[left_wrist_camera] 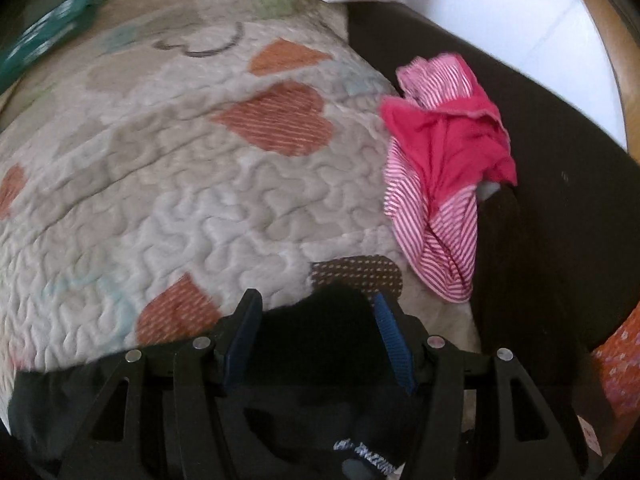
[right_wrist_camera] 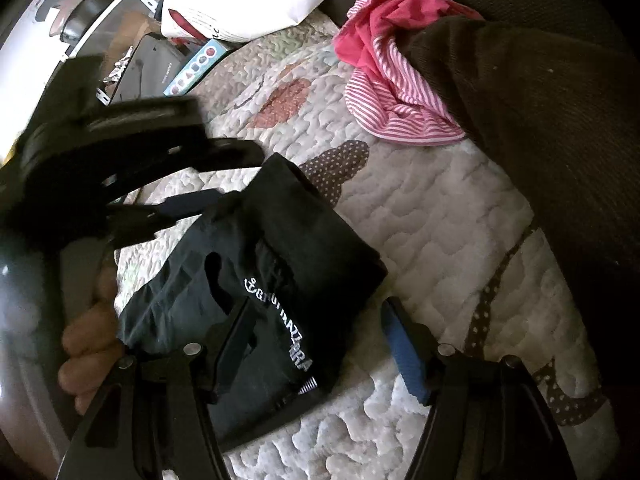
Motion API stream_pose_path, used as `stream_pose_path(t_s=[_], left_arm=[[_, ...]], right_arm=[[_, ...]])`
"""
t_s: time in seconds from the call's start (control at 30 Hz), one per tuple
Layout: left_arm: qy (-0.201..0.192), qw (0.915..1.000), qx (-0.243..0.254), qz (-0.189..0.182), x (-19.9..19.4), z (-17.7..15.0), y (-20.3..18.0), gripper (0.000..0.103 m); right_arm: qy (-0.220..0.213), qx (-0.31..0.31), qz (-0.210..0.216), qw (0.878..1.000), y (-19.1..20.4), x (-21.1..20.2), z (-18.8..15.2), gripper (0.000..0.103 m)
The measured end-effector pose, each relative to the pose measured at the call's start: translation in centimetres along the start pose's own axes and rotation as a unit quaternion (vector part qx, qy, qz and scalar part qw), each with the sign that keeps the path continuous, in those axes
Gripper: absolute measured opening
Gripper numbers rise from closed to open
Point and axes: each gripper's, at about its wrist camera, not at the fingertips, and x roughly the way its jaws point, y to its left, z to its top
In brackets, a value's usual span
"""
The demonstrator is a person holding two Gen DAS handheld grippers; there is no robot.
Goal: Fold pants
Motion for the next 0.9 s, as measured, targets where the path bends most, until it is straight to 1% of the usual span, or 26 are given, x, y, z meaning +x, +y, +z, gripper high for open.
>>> stream_pose_path(t_s=[0.1,0.17,0.3,0.33,0.37,0.4,0.43,0.5,0.53,0.57,0.6,0.63,0.73,0.9], left_arm=[[0.024,0.9987,0.042,0.016,1.5,0.3,-1.1,0.058],[0.037,0.9961,0.072,0.037,2.5,0.4,-1.9,0.058],[0.06,0.99,0.113,0.06,3.8,0.3,-3.0,0.058],[0.06,0.989,0.119,0.065,3.8,0.1,-3.2,0.046],[0.056,0.9873,0.128,0.076,3.7,-0.1,-3.4,0.037],[0.054,0.9868,0.133,0.076,3.7,-0.1,-3.6,0.025],[0.049,0.9865,0.139,0.072,3.3,-0.3,-3.7,0.016],[0.041,0.9863,0.143,0.072,2.6,-0.6,-3.8,0.014],[0.034,0.9872,0.139,0.069,2.0,-0.7,-3.7,0.013],[0.032,0.9877,0.137,0.068,1.7,-0.7,-3.6,0.013],[0.027,0.9884,0.134,0.067,1.1,-0.7,-3.5,0.012],[0.024,0.9887,0.132,0.067,0.8,-0.7,-3.4,0.012],[0.012,0.9899,0.125,0.066,-0.2,-0.8,-3.5,0.012],[-0.004,0.9919,0.113,0.057,-2.7,-0.9,-2.8,0.012]], right_arm=[[-0.003,-0.006,0.004,1.0,0.1,0.5,0.2,0.072],[-0.006,-0.012,0.003,1.0,0.4,0.8,0.3,0.073],[-0.008,-0.015,0.003,1.0,0.5,1.0,0.5,0.074],[-0.008,-0.016,0.003,1.0,0.6,1.0,0.5,0.074],[-0.007,-0.018,0.003,1.0,0.6,1.0,0.6,0.074],[-0.006,-0.019,0.003,1.0,0.6,1.0,0.6,0.073],[-0.003,-0.021,0.004,1.0,0.6,1.0,0.8,0.072],[0.004,-0.021,0.004,1.0,0.7,1.0,1.1,0.062],[0.007,-0.02,0.003,1.0,0.6,1.0,1.2,0.051],[0.01,-0.017,0.003,1.0,0.4,1.0,1.4,0.044],[0.014,-0.012,0.007,1.0,0.2,1.1,1.5,0.04],[0.017,-0.009,0.013,1.0,0.2,1.0,1.6,0.033],[0.013,-0.019,0.021,1.0,0.8,0.5,1.8,0.027],[-0.005,-0.054,0.019,0.998,2.3,-0.8,1.7,0.025]])
